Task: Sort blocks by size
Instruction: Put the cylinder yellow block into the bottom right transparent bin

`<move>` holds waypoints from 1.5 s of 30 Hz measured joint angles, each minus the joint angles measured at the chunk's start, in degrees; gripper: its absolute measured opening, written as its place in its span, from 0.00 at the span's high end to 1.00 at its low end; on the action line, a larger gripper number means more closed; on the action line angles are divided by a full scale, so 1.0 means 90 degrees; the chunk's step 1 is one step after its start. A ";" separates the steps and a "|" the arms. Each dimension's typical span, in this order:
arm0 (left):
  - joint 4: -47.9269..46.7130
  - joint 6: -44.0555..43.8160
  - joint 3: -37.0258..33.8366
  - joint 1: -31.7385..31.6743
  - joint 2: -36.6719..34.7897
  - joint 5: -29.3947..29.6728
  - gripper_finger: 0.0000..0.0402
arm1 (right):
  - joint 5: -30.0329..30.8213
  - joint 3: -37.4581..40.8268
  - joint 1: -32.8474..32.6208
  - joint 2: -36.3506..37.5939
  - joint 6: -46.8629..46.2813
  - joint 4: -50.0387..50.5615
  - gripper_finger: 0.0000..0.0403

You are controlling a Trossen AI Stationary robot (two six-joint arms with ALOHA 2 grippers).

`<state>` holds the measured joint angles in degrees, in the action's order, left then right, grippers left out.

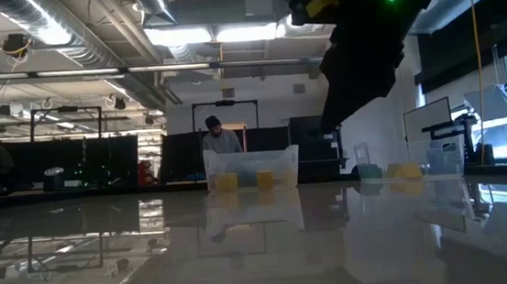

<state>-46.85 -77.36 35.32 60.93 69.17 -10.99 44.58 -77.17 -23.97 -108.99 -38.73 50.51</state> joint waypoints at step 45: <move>0.3047 0.7004 0.0717 -0.1961 -0.1870 0.5140 0.70 | -0.1930 -0.0002 0.0511 0.0005 0.6179 -0.6715 0.41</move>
<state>-19.43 -14.33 41.78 43.28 52.34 35.27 27.21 -77.19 -19.37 -108.95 16.88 -9.92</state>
